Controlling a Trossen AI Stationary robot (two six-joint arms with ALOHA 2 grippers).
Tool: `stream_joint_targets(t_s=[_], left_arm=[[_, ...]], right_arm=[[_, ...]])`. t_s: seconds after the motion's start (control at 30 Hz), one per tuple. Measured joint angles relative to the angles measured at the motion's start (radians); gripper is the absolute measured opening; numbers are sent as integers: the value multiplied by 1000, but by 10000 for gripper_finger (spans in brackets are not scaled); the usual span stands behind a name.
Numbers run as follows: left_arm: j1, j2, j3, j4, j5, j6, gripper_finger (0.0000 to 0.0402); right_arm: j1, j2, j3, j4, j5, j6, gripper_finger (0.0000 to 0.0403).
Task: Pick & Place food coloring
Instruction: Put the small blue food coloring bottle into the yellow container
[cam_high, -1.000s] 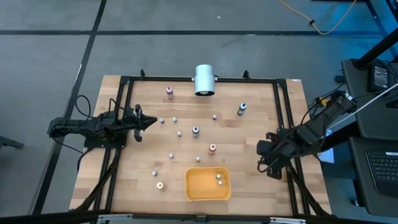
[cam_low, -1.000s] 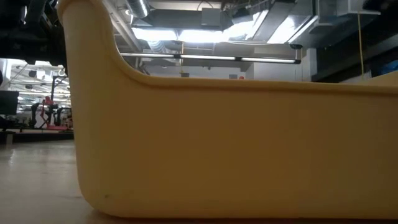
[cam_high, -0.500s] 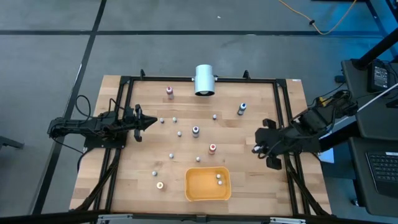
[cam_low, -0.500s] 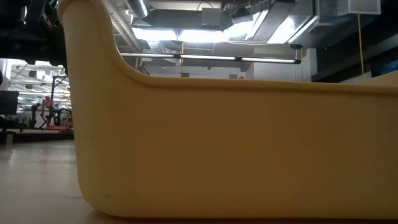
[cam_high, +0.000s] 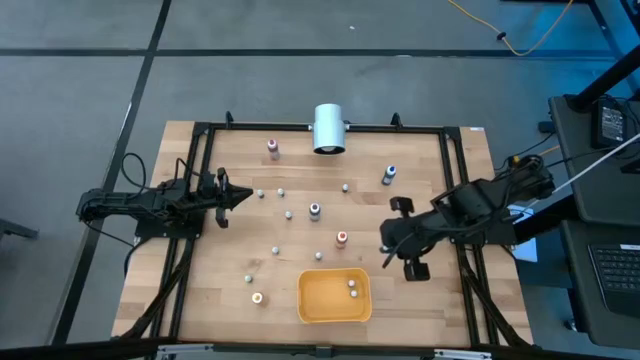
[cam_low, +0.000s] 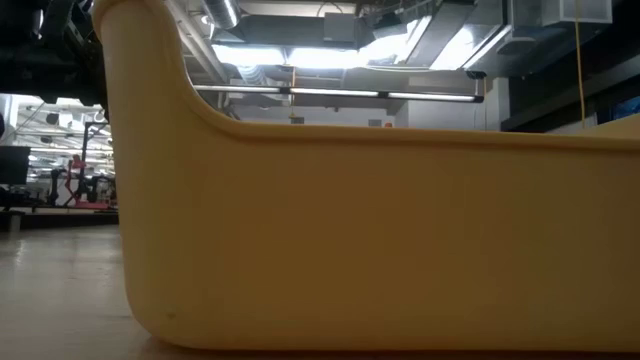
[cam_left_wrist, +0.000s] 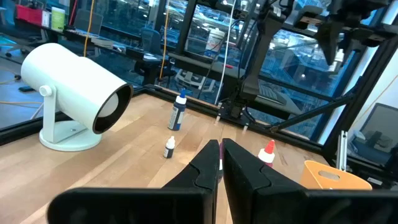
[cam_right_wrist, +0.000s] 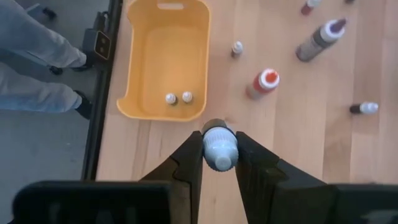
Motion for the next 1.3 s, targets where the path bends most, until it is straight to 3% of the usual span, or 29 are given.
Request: stream_joint_targets(t_s=[0.3,0.57,1.3], left_arm=[[0,0,0,0,2,0,17],[0,0,0,0,3,0,17],[0,0,0,0,3,0,17]], right_arm=[[0,129,111,15,-20,-36,82],[25,215,118,127,-53,-1,82],[150,420,118,198,-8,327,82]])
